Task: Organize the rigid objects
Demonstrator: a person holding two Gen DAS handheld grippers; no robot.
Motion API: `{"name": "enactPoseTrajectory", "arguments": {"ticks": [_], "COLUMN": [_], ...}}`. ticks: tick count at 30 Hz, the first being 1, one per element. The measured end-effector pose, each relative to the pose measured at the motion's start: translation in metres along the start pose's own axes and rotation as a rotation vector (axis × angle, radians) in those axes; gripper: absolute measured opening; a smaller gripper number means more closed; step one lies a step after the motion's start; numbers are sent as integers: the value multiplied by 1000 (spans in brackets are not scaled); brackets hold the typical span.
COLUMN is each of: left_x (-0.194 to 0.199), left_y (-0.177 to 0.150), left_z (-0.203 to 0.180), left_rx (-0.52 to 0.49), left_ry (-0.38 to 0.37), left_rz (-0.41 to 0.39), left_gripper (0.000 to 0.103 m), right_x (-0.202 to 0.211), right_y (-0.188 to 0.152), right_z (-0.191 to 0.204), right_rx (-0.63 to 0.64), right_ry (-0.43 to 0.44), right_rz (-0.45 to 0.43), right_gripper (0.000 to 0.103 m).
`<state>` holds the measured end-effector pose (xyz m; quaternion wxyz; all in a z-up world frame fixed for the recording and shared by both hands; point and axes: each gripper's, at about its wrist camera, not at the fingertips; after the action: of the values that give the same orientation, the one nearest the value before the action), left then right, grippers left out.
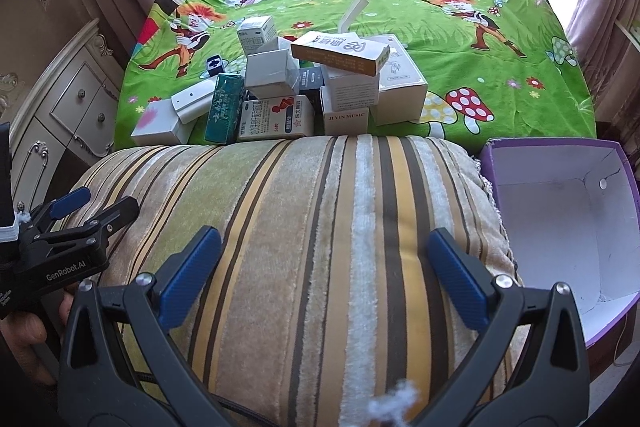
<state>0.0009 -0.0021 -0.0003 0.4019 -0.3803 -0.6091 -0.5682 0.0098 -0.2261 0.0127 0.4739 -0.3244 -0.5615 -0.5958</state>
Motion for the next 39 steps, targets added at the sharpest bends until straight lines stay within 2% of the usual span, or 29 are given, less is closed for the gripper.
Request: {"name": "enactPoseTrajectory", "arguments": {"ticks": [12,19,21,26,30,32,35,39], "left_x": [0,3,7,8,-14,-29,-52,-72], "left_y": [0,5,9,38,71,84,99,111], "left_z": [-1,-8,-10,-19,-32,-39,-47,-53], "left_rx": [-2,-23,-40,-91,-123,-132,-139,-133], "left_ry": [1,-2,-40,-218,-306,-327,-344,-345], "left_rz": [0,-11,-29,-37,44,97,174,232], "left_gripper": [103,103,103,100,86,82,79,78], "right_x": [1,10,13,17,10,4,-9,-25], "right_y": [7,15,21,46,73,86,105,123], "right_z": [-11,-4,-2,0,1,0,-2,-3], "right_rx": [-40,11,29,79,143,178,221,290], "right_ry": [1,-5,-7,-33,-52,-59,-70,-80], "right_rz": [-10,-63,-76,-107,-104,-97,-76,-57], "right_gripper": [103,103,103,103,103,103,103,103]}}
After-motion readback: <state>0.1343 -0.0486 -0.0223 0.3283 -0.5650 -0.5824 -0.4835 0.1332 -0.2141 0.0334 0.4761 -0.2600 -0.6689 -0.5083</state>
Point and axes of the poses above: each gripper's, at about its wrist camera, not at the fingertips, and x roughly against the way its jaws point, z to its left, y to its top, and after that the axes turned 11 degrees about z, right-handed
